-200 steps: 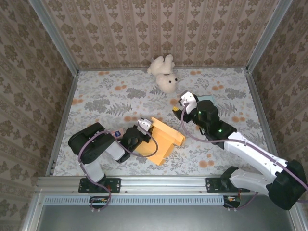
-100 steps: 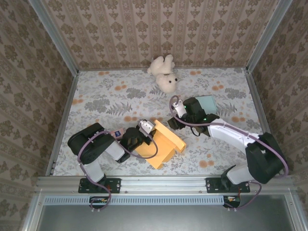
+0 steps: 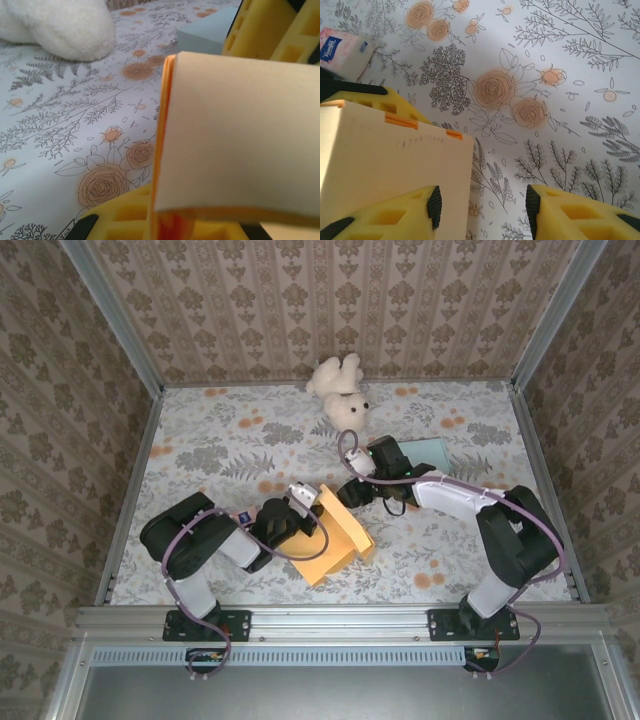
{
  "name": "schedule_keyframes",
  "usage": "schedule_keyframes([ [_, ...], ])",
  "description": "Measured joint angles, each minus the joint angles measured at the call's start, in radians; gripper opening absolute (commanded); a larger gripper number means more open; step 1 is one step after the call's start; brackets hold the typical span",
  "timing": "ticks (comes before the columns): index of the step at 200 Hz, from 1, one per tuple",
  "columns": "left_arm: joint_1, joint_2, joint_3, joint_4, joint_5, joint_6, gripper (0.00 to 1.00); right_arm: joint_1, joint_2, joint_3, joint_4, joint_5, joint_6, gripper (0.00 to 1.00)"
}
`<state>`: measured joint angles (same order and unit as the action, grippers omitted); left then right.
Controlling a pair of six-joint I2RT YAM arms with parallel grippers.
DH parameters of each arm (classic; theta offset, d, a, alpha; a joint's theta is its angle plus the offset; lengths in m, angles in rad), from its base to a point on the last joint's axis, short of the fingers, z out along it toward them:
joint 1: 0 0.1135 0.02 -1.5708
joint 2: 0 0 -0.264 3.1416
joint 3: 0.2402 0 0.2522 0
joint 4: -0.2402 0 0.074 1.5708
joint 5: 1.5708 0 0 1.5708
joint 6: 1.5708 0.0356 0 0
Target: Fold the paper box
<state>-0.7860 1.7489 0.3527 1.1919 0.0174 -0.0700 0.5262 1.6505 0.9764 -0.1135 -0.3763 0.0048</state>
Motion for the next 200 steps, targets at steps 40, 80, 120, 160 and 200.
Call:
schedule_keyframes([
  [40,0.020,0.000,0.003,-0.048,0.021,-0.051,0.00,-0.007,0.082,0.050,-0.011,-0.095,0.000,0.46],
  [80,0.023,0.000,0.013,-0.073,0.032,-0.090,0.00,-0.013,0.123,0.073,-0.011,-0.186,0.000,0.46],
  [120,0.026,0.002,0.016,-0.077,0.032,-0.109,0.00,-0.027,0.154,0.083,0.005,-0.265,0.010,0.46],
  [160,0.029,0.014,0.016,-0.055,0.040,-0.111,0.00,-0.037,0.155,0.082,0.008,-0.265,0.027,0.46],
  [200,0.031,0.018,0.015,-0.040,0.040,-0.110,0.00,-0.038,0.102,0.043,0.019,-0.175,0.061,0.47],
])
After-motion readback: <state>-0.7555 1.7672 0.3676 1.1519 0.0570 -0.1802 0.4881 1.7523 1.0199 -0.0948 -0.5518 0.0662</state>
